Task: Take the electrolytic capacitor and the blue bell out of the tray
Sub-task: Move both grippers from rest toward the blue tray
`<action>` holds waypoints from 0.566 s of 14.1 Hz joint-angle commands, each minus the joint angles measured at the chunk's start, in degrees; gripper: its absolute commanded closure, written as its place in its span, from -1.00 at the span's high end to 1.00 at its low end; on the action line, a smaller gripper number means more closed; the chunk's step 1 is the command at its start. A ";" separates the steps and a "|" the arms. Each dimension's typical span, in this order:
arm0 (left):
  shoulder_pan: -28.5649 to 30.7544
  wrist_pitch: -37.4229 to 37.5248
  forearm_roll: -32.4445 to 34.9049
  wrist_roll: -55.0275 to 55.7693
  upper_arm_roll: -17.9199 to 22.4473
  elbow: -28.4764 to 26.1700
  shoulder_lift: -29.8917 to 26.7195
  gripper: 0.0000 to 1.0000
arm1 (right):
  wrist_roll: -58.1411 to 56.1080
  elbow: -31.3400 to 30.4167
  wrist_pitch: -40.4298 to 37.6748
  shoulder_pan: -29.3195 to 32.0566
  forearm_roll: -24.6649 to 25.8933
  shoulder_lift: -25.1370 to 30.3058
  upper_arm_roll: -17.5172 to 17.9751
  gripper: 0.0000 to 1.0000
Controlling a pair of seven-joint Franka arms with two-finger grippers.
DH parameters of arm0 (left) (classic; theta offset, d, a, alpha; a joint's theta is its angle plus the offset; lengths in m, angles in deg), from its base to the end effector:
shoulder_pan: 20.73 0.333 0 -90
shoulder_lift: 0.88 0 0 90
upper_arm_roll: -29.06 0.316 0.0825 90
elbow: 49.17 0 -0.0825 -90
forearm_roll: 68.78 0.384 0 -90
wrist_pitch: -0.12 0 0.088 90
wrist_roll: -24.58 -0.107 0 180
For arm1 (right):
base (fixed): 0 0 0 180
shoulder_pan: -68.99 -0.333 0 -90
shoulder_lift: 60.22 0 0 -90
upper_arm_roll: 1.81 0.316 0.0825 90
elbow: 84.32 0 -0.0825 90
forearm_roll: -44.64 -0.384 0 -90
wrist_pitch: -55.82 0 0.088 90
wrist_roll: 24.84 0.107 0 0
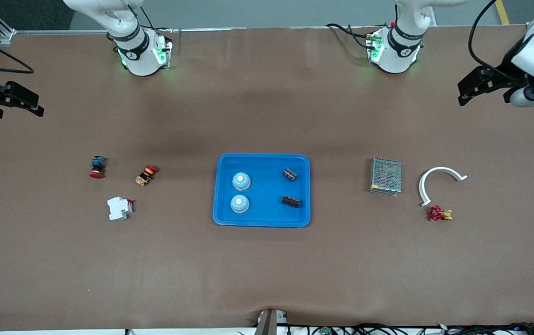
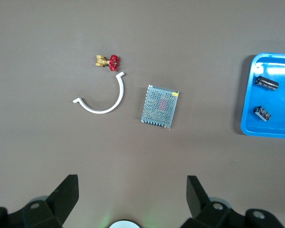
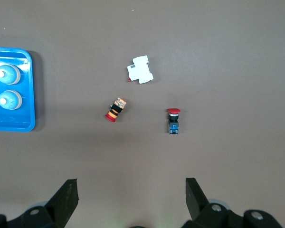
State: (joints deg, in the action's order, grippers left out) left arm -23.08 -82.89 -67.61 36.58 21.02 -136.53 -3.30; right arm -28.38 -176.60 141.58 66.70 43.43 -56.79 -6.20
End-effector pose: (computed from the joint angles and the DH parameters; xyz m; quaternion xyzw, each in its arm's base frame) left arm 0.5202 -0.0948 0.6582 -0.9997 -0.0152 0.0142 0.0162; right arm 0.5276 -0.0182 0.6319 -0.9995 -0.0132 0.0264 0.0141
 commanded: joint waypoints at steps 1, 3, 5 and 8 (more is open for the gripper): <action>-0.03 0.05 -3.27 4.77 -1.53 -0.35 1.97 1.00 | 3.96 0.52 0.19 -2.63 0.25 -0.17 -0.36 1.00; -0.03 -1.62 -3.63 6.90 -3.46 -0.62 4.08 1.00 | 9.74 0.52 0.54 -6.39 0.08 -0.61 -0.36 1.00; -0.11 -4.16 -3.63 9.69 -5.66 -1.84 6.01 1.00 | 16.94 0.44 2.47 -11.66 0.07 -2.01 -0.27 1.00; -0.72 -9.52 -2.93 18.21 -10.31 -2.82 10.57 1.00 | 25.48 0.26 6.77 -19.13 -0.01 -5.96 -0.27 1.00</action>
State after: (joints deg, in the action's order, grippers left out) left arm -23.59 -89.79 -70.37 50.31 13.21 -139.09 5.01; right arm -7.54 -176.90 146.37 51.73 43.27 -60.06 -5.85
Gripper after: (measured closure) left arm 0.000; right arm 0.000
